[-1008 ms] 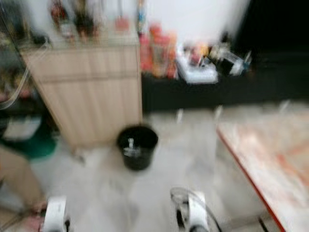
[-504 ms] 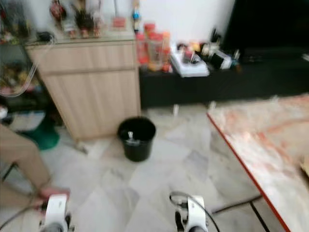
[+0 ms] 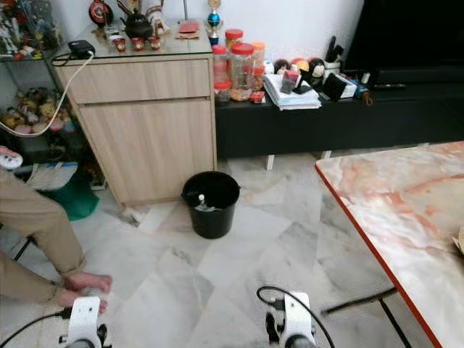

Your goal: Picking trash to rubbish bin

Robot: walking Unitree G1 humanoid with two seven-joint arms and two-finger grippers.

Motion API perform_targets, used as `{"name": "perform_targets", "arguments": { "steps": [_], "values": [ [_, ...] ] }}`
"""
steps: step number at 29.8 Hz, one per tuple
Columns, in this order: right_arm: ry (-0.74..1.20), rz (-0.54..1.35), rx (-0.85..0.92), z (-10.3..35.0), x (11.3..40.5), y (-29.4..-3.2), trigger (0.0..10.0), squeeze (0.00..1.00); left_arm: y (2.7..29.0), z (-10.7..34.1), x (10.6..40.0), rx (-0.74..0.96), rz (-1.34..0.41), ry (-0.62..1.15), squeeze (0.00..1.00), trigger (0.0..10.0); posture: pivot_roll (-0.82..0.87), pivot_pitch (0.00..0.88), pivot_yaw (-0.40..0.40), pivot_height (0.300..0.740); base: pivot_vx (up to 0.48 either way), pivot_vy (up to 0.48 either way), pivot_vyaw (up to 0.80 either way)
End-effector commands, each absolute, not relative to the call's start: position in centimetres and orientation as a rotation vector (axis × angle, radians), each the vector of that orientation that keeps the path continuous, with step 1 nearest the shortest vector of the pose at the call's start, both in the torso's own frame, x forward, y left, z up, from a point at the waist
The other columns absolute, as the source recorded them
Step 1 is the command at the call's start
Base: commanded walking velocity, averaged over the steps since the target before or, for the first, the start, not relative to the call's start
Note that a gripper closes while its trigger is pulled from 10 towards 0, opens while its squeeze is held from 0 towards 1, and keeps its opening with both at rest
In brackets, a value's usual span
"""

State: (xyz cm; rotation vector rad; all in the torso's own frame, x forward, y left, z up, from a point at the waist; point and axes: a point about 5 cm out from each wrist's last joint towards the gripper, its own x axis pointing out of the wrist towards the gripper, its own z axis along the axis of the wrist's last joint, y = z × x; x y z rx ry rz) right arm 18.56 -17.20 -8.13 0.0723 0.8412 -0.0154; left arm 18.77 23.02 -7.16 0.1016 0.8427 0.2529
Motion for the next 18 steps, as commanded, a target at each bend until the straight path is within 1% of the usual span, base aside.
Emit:
{"name": "perform_targets", "arguments": {
  "steps": [1,18],
  "values": [
    [0.845,-0.022,0.072,-8.09,18.65,-17.36,10.0,0.00,22.96,-6.99,19.18,0.096,0.258,0.839,0.00,10.0,-0.05,0.001,-0.021,0.740,0.000,0.000,-0.77],
    [0.854,-0.023,0.066,-8.17,18.55,-17.23,10.0,0.00,23.12,-6.89,19.31,0.099,0.262,0.836,0.00,10.0,-0.05,0.001,-0.016,0.740,0.000,0.000,-0.76]
  ]
}}
